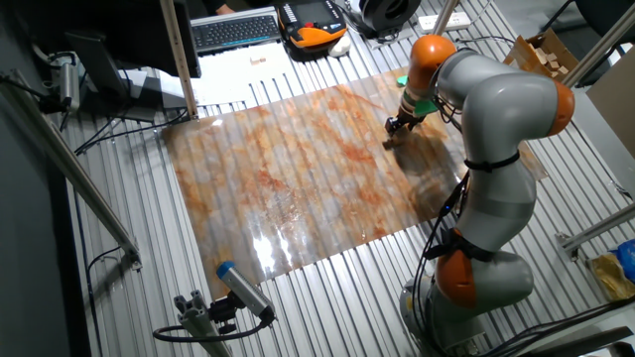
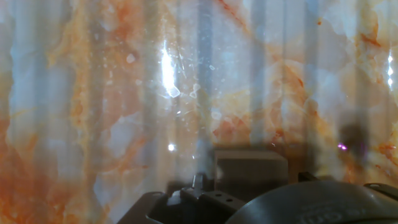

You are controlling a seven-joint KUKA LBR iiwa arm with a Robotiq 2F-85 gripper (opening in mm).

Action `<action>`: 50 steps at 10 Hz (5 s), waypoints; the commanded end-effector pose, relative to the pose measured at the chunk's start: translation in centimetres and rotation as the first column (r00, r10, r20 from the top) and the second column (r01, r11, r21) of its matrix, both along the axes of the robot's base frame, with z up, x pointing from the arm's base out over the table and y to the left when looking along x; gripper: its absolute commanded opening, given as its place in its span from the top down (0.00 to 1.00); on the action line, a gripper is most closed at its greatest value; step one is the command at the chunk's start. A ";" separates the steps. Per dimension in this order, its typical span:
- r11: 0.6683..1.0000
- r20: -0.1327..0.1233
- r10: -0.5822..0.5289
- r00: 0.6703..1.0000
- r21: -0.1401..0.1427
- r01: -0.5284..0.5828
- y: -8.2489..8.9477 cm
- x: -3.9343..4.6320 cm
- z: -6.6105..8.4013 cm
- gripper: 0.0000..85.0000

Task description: Pick up one small block

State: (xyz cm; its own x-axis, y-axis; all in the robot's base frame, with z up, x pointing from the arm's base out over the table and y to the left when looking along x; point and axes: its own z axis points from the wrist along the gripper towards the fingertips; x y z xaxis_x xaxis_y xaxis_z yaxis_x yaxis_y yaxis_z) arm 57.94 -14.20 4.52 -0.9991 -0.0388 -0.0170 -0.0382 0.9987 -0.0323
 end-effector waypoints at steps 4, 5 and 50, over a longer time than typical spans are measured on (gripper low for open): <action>1.000 0.002 -0.002 1.000 -0.006 0.002 0.2 -0.29 -0.1 0.20; 1.000 0.002 0.000 1.000 -0.006 0.000 0.2 -0.28 -0.1 0.40; 0.989 0.000 -0.140 0.990 0.046 0.140 10.9 -1.32 10.3 1.00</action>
